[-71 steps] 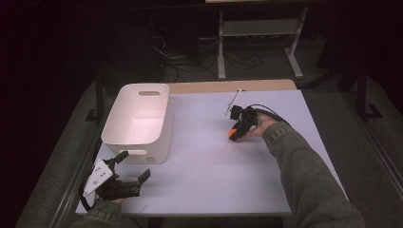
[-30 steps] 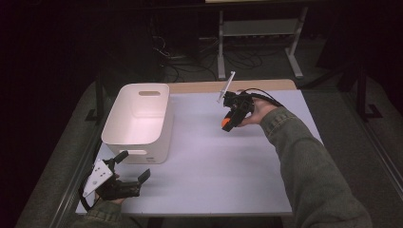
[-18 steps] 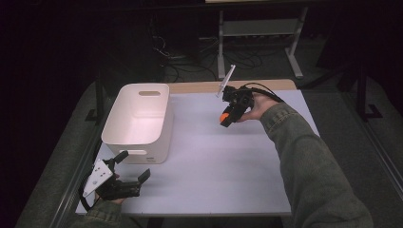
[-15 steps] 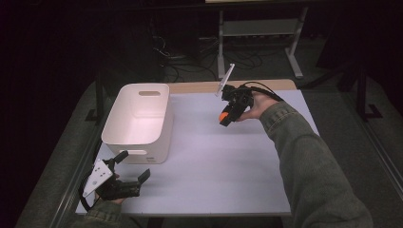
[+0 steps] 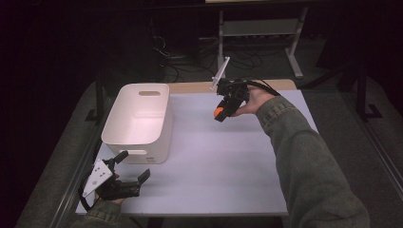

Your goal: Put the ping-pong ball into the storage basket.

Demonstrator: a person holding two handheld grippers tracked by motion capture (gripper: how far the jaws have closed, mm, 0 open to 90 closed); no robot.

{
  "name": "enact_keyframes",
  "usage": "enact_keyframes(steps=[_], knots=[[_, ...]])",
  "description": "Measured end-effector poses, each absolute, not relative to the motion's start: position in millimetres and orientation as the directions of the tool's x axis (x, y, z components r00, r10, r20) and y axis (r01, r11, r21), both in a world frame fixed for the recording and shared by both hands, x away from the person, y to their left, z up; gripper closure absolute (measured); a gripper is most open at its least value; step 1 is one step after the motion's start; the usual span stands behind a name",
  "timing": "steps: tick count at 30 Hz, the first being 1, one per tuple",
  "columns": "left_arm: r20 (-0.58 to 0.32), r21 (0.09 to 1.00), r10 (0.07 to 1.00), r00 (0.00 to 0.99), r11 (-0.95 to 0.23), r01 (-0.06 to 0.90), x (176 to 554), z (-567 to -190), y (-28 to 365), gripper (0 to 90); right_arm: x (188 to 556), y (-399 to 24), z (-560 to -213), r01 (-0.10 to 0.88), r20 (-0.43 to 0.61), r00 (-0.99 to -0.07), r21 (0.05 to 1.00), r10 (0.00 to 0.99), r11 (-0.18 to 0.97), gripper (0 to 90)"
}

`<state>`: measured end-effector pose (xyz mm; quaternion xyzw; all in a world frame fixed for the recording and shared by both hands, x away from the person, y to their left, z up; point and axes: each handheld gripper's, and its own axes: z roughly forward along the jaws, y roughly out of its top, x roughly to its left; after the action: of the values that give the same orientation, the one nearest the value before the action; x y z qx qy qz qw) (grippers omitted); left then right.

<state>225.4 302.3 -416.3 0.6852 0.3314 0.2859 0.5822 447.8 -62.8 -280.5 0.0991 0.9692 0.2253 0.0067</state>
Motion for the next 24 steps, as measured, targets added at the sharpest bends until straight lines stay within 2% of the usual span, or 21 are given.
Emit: enact_keyframes(steps=[24], knots=[[0.001, 0.988, 0.783, 0.621, -0.097, 0.12, 224.8, -416.0, 302.4, 0.0, 448.8, -37.2, -254.0, 0.141, 0.005, -0.988, 0.449, 0.156, 0.883, 50.0]])
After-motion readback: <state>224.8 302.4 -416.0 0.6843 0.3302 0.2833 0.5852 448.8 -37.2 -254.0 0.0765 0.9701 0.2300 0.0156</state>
